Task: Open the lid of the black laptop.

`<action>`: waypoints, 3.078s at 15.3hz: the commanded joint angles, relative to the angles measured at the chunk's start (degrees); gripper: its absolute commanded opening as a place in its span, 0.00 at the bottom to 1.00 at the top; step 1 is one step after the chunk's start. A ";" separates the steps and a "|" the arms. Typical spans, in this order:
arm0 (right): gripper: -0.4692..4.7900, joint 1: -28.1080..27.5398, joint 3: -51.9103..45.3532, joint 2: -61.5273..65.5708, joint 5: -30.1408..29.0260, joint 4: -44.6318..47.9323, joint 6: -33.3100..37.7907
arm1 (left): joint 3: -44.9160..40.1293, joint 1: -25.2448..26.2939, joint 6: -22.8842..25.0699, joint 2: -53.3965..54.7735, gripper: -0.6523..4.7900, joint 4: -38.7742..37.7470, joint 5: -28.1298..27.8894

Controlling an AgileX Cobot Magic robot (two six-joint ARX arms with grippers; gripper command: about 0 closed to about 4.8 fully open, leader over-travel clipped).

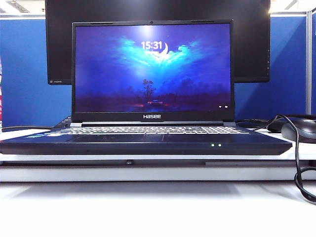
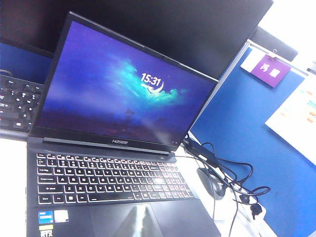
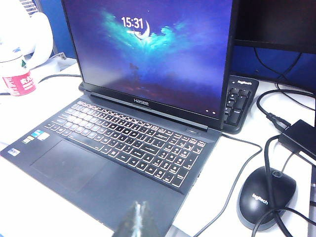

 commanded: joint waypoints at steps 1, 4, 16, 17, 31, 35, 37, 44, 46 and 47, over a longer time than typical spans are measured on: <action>0.08 0.04 0.24 -0.11 -0.09 0.63 0.00 | 0.11 -0.02 -0.15 -0.17 0.11 0.50 0.28; 0.08 0.04 0.24 -0.11 -0.09 0.63 0.02 | 0.17 0.22 3.08 -0.17 0.15 3.17 -5.46; 0.08 0.02 0.24 -0.13 0.09 0.63 0.00 | -30.29 12.13 18.93 -0.20 0.15 35.45 -9.88; 0.08 0.02 0.24 -0.13 0.09 0.63 0.00 | -31.19 12.11 18.97 -0.20 0.15 36.28 -9.90; 0.08 0.04 0.24 -0.13 0.07 0.63 0.00 | -37.11 13.77 23.47 -0.22 0.16 40.94 -16.90; 0.08 0.04 0.24 -0.13 0.07 0.63 0.00 | -37.11 13.53 23.43 -0.22 0.16 40.92 -16.46; 0.08 0.04 0.24 -0.13 0.09 0.61 0.00 | -37.11 13.53 23.43 -0.22 0.16 40.94 -16.50; 0.08 0.04 0.24 -0.13 0.09 0.63 0.00 | -37.11 13.62 23.45 -0.22 0.16 40.89 -16.46; 0.08 0.04 0.24 -0.13 0.09 0.63 0.00 | -37.11 13.62 23.45 -0.22 0.16 40.92 -16.46; 0.08 0.04 0.24 -0.13 0.09 0.63 0.00 | -37.11 13.62 23.45 -0.22 0.16 40.89 -16.46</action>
